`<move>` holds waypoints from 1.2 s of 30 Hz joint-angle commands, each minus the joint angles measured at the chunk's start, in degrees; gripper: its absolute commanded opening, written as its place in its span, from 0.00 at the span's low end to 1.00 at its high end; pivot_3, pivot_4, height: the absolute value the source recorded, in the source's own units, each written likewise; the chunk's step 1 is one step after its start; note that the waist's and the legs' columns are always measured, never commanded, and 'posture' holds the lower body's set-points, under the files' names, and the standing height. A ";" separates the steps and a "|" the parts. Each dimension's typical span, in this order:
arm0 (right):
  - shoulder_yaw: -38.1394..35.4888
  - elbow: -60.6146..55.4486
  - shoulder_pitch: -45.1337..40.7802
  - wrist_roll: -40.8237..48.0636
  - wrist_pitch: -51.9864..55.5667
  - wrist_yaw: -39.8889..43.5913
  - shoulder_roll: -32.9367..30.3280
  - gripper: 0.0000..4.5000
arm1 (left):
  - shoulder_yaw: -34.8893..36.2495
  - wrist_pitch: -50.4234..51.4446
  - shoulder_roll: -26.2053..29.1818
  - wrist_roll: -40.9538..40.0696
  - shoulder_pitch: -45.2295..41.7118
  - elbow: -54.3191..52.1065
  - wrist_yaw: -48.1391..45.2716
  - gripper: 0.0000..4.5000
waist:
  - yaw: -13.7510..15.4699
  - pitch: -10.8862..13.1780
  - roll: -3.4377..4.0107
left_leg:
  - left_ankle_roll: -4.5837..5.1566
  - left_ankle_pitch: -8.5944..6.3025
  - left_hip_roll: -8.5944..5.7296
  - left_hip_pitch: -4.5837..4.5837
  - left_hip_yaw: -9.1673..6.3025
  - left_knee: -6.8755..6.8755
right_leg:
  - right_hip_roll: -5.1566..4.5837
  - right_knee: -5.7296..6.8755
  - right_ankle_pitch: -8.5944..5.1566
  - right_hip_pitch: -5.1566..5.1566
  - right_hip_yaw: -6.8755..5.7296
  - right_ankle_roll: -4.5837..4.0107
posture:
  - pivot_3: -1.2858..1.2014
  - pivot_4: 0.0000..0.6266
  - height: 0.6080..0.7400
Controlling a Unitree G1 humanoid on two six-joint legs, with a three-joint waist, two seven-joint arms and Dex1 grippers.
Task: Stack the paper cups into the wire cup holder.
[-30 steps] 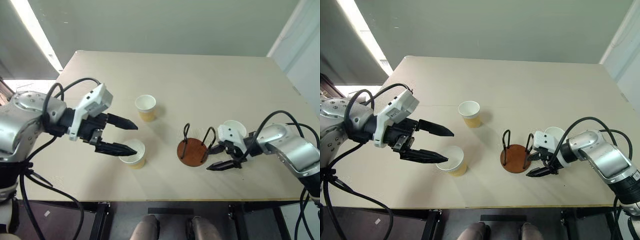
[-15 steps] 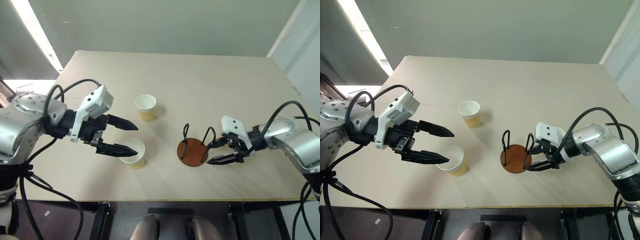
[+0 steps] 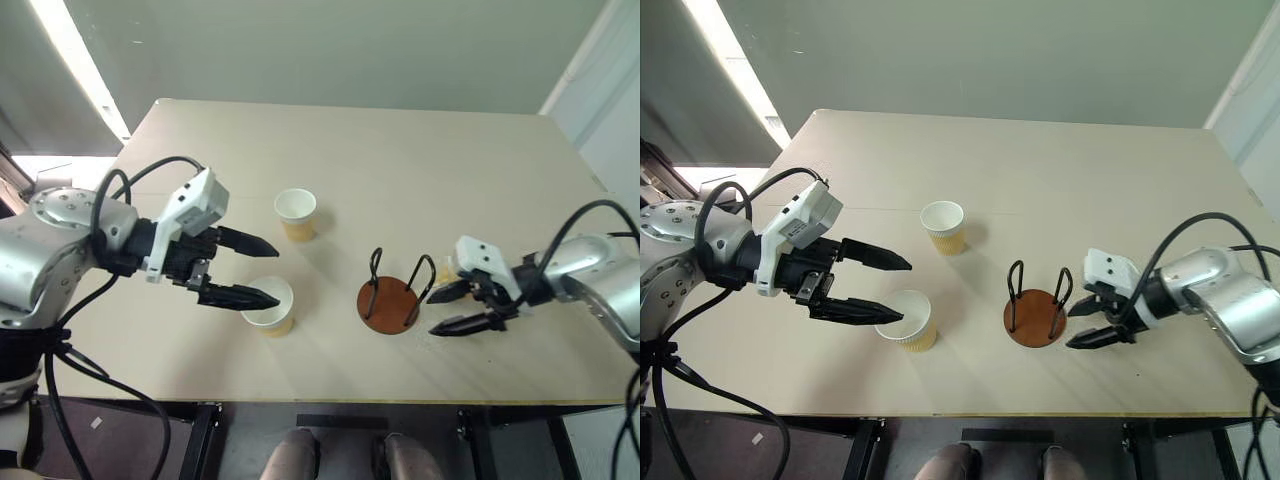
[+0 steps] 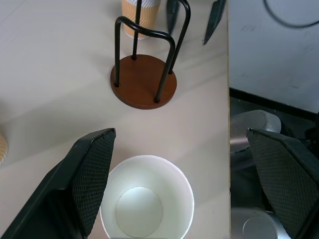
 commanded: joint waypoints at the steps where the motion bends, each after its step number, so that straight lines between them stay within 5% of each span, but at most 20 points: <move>1: -4.20 -2.56 0.88 1.64 -1.01 1.91 -2.76 0.64 | 1.65 -1.75 0.35 0.71 -2.17 -1.54 0.71 1.00 | -0.03 0.00 -0.01 | 0.00 0.00 0.01 0.01 0.00 -0.01 | 0.00 0.00 0.00 0.00 0.00 0.00 | 0.52 0.24 1.00; 8: -8.76 -4.59 0.05 6.24 1.21 3.16 -4.18 0.64 | -1.66 -8.36 1.55 6.03 -4.34 -2.65 -1.44 1.00 | -0.10 0.00 -0.01 | -0.01 0.00 0.02 0.04 0.01 0.00 | 0.02 -0.01 0.00 -0.02 0.02 0.00 | 0.52 0.24 1.00; 19: -9.49 -3.49 -6.58 11.73 5.97 3.61 -2.60 0.64 | -4.30 -23.07 10.89 18.18 4.95 -6.71 -8.82 1.00 | -0.52 0.01 0.00 | 0.02 -0.02 0.04 0.00 0.02 0.00 | 0.10 -0.06 -0.01 -0.15 0.16 0.01 | 0.52 0.24 1.00; 36: -7.38 -1.56 -11.27 12.54 6.63 3.65 -0.88 0.64 | -9.05 -27.01 7.50 26.22 7.33 -7.39 -7.30 1.00 | -0.66 0.01 0.00 | 0.01 -0.04 0.04 -0.05 0.03 0.02 | 0.10 0.04 -0.02 -0.23 0.19 -0.02 | 0.52 0.24 1.00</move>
